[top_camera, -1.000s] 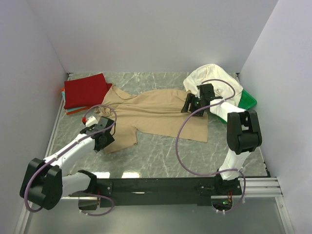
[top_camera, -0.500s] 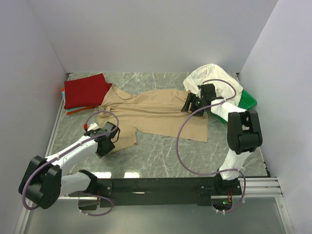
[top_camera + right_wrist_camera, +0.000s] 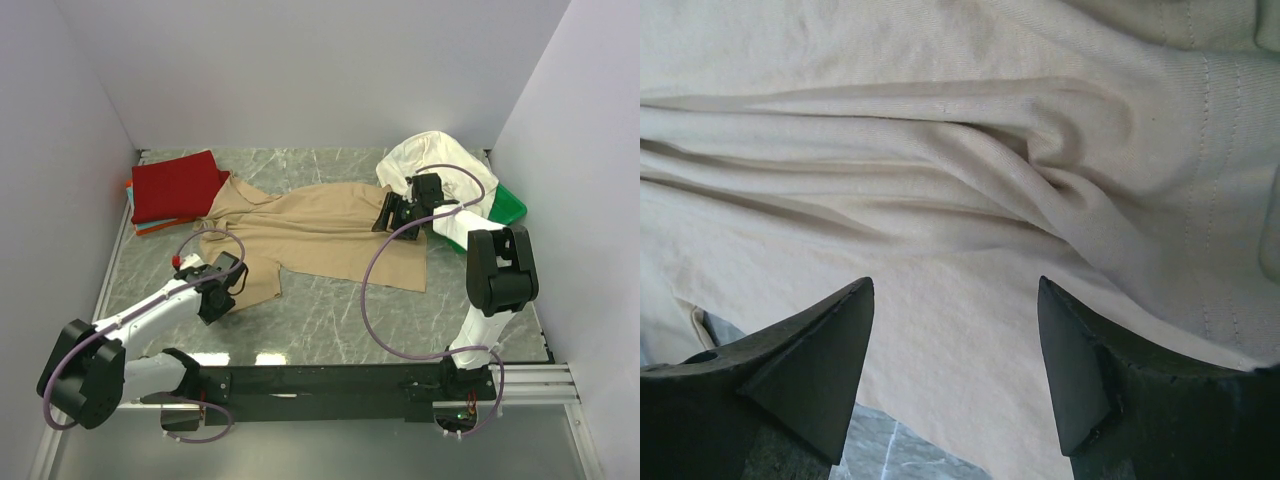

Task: Fold and stack the t-shirts
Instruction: Fold the tshirt

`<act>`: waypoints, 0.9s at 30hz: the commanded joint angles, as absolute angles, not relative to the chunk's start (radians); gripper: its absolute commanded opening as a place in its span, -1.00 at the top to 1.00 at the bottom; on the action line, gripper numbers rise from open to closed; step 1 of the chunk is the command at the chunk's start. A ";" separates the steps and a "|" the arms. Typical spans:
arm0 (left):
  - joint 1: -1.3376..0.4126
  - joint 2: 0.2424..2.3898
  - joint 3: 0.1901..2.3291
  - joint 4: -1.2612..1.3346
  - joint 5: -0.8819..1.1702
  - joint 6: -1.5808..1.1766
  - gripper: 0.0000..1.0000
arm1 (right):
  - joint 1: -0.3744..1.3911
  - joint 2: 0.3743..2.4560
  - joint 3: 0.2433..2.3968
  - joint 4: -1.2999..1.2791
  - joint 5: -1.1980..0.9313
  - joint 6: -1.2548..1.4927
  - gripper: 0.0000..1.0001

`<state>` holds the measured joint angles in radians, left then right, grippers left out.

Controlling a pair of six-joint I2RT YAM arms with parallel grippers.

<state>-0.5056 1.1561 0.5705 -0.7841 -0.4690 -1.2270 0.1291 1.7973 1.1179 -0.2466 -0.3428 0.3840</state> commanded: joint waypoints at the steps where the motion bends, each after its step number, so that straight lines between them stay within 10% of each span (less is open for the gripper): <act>1: -0.512 1.173 0.577 -0.785 -0.483 -1.232 0.23 | 0.120 1.743 1.108 -0.229 -0.353 0.379 -0.46; 27: -0.552 1.223 0.597 -0.729 -0.497 -1.177 0.99 | 0.110 1.674 1.065 -0.230 -0.331 0.382 -0.46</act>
